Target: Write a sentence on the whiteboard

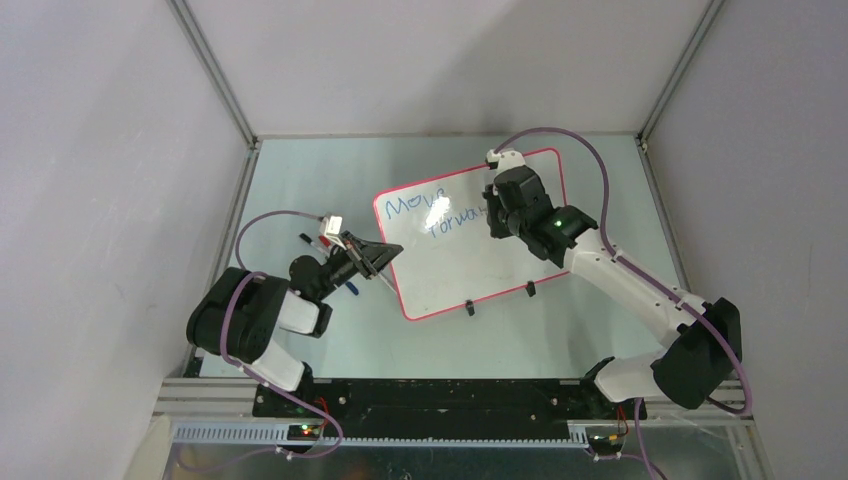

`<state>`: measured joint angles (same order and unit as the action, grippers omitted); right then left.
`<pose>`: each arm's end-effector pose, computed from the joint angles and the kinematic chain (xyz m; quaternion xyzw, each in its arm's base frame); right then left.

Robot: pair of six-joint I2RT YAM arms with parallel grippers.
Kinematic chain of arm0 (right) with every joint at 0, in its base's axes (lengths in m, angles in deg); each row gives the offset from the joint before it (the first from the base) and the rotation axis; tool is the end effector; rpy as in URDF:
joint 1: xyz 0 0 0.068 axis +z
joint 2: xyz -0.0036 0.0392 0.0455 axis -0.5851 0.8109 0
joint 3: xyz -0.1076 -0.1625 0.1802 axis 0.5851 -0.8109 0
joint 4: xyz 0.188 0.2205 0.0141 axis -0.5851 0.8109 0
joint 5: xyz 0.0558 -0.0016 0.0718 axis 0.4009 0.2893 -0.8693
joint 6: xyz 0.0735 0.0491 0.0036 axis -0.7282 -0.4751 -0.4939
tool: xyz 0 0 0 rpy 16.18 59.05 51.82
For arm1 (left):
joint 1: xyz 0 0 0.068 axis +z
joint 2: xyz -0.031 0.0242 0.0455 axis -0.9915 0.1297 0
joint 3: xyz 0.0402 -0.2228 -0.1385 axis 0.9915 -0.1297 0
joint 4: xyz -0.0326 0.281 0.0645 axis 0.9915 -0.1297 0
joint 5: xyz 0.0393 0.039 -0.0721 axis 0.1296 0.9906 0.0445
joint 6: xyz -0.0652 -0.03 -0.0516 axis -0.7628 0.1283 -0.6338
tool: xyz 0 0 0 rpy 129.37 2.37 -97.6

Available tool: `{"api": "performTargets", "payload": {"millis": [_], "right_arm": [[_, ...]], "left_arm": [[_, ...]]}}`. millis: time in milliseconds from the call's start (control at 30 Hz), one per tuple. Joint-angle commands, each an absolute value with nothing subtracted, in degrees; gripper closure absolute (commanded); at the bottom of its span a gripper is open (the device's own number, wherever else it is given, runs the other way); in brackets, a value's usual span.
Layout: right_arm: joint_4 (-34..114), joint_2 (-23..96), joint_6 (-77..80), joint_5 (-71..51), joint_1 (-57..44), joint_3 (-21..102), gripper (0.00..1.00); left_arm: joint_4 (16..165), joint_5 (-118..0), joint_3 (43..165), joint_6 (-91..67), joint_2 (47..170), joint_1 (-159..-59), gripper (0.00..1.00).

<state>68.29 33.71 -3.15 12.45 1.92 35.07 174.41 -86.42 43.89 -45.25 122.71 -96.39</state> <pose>0.3039 0.2098 0.2944 -0.1475 0.8782 0.0778 0.4483 0.2539 -0.1099 0.1327 0.0561 0.6629 -0.5286 0.5272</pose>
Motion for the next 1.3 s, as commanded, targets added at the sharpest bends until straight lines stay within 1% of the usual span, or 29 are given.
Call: {"api": "performTargets", "payload": {"millis": [0, 500, 900, 1267], "right_arm": [[66.1, 34.2, -2.3, 12.7, 1.5, 37.7, 1.0], [65.9, 34.3, -2.4, 12.4, 1.4, 38.2, 1.0], [66.2, 33.9, -2.9, 14.8, 0.6, 38.2, 1.0], [66.9, 32.0, -3.3, 12.9, 0.5, 38.2, 1.0]], "left_arm": [[176.1, -84.1, 44.6, -41.8, 122.9, -95.7, 0.96], [176.2, -84.0, 44.7, -41.8, 122.8, -95.8, 0.96], [176.1, -84.0, 44.6, -41.8, 122.8, -95.7, 0.96], [176.2, -84.1, 44.6, -41.8, 122.9, -95.7, 0.96]]}}
